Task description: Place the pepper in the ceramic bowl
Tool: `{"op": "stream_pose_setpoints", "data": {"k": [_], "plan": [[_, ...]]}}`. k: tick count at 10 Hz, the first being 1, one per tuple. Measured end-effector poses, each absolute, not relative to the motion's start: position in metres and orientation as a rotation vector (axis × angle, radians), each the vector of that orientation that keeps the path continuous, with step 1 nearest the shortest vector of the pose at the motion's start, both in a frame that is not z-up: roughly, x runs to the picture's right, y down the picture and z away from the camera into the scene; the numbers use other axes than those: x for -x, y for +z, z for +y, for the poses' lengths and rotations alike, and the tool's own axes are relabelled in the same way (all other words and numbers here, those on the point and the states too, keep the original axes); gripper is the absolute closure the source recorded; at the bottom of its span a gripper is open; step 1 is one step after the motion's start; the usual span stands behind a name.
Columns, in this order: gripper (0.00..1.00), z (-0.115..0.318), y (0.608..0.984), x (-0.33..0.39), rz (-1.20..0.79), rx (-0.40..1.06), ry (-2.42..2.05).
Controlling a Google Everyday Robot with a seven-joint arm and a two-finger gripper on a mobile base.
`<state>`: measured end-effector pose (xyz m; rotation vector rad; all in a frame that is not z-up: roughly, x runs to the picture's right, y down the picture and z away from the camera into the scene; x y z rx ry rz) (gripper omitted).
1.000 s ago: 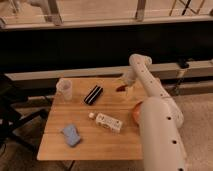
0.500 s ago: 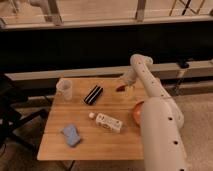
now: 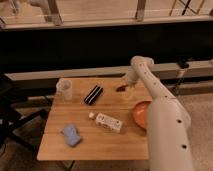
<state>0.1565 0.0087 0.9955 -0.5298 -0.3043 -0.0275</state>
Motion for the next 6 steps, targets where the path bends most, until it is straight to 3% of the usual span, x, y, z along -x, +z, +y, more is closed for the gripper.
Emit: {"op": "stream_pose_setpoints", "data": {"k": [6], "plan": [[0.2,0.0022,0.9996,-0.1537,-0.294,0.521,0.072]]}}
